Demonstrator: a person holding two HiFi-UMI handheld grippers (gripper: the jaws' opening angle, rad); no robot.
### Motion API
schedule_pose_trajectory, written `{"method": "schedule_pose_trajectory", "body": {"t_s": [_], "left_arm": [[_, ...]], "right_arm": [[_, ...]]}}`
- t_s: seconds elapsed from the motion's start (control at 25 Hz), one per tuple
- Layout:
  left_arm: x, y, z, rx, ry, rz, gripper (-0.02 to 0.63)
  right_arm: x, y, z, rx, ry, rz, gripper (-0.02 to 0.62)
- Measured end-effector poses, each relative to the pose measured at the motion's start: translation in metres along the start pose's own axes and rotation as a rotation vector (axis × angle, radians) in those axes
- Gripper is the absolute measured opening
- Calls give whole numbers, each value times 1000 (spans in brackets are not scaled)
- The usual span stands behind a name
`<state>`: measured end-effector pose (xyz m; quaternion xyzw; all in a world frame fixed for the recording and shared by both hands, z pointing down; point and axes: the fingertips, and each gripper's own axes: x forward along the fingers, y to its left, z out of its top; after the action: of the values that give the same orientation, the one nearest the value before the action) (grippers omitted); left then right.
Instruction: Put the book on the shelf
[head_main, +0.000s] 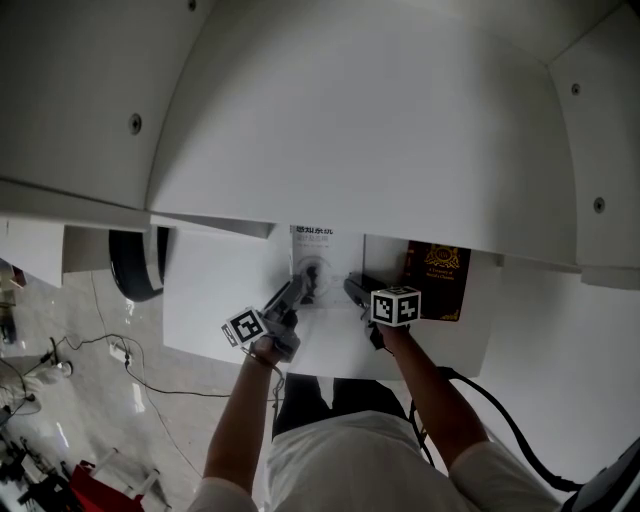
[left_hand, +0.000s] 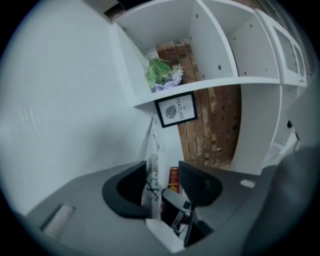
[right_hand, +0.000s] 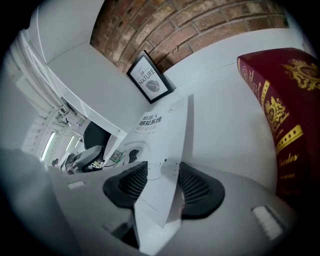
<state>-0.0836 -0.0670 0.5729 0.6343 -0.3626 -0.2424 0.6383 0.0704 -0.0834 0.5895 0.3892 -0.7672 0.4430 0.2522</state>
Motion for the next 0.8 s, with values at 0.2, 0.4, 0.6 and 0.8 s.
{"method": "schedule_pose_trajectory", "body": {"t_s": [0.2,0.4,0.6,0.8], "left_arm": [[10,2,-16,-32,7,50,225],[27,27,-41,247,263,258,192],[30,33,-44,159,329,242,57],[27,16,-42,42,325,102,52]], "right_arm": [[1,-3,0,14,-12,3,189],[1,-2,0,-5,-3,7,189],[0,3,3,-10,6,37,189],[1,0,-1,-7,35,57,190]]}}
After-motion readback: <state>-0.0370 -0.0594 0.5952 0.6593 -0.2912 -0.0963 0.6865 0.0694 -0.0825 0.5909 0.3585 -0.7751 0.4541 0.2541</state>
